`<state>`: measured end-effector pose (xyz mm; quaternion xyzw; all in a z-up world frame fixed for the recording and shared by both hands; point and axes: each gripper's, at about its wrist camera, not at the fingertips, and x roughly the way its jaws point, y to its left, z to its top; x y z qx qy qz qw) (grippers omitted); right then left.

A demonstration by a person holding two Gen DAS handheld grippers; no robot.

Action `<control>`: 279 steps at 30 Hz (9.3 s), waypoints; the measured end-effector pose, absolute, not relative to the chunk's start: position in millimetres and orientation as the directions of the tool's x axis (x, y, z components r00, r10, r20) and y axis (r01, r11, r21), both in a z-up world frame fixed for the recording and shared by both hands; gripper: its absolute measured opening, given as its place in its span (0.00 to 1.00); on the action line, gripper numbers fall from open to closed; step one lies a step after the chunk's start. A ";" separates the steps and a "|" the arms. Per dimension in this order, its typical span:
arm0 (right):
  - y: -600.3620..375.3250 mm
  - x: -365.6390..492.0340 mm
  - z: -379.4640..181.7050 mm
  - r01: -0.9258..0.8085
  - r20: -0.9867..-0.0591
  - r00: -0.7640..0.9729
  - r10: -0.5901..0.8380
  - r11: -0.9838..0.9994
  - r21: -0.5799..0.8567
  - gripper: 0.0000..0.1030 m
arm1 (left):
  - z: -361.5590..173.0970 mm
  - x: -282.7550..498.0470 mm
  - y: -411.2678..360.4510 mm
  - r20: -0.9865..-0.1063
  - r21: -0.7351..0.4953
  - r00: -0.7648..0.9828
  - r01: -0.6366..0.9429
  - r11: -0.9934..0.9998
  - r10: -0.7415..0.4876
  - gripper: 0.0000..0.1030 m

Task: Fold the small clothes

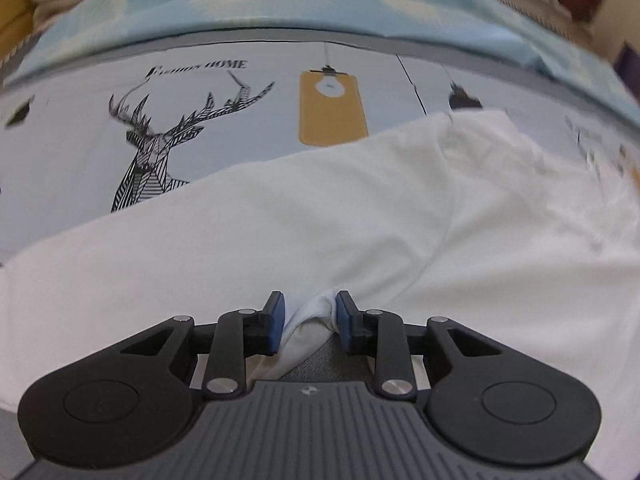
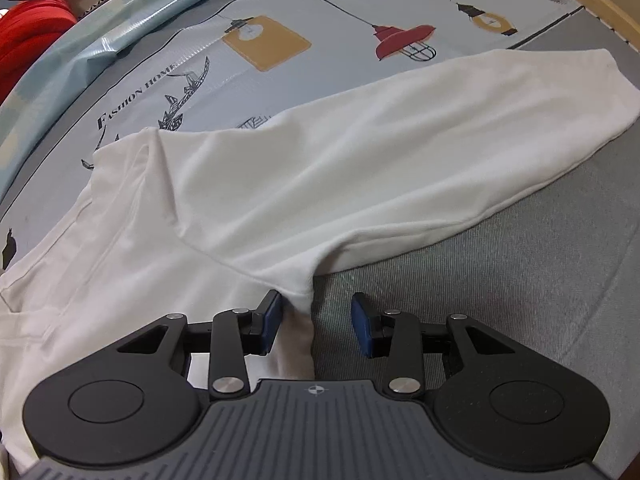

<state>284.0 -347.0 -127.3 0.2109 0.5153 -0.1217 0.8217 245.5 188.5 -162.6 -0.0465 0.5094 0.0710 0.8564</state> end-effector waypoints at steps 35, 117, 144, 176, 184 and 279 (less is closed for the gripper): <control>-350.1 77.8 -130.3 0.094 -0.934 0.325 0.150 0.977 0.190 0.40 | -153.5 -9.1 136.0 -0.972 -0.029 0.225 0.183 0.983 -0.071 0.05; -277.9 135.2 -1.7 -0.068 -0.653 0.752 0.090 0.996 0.059 0.14 | -145.8 39.7 465.2 -0.836 -0.337 0.474 -0.842 0.421 0.277 0.14; -239.4 230.2 -63.2 -0.080 -0.812 0.552 0.187 0.982 0.172 0.15 | -37.1 230.3 19.4 -0.620 -0.439 0.637 0.203 0.875 -0.458 0.17; -265.6 261.7 -55.9 0.064 -0.563 0.814 0.146 0.940 0.336 0.07 | -78.3 257.1 181.9 -0.850 -0.216 0.525 -0.421 0.881 0.042 0.22; -340.6 267.5 -86.8 0.257 -0.652 0.753 0.093 0.870 0.421 0.00 | -88.0 258.2 171.9 -0.869 -0.193 0.494 -0.389 0.901 0.027 0.24; -418.6 262.5 -86.8 0.415 -0.731 0.680 -0.056 0.852 0.320 0.30 | -108.1 268.8 90.9 -0.923 -0.080 0.386 -0.151 0.985 -0.015 0.39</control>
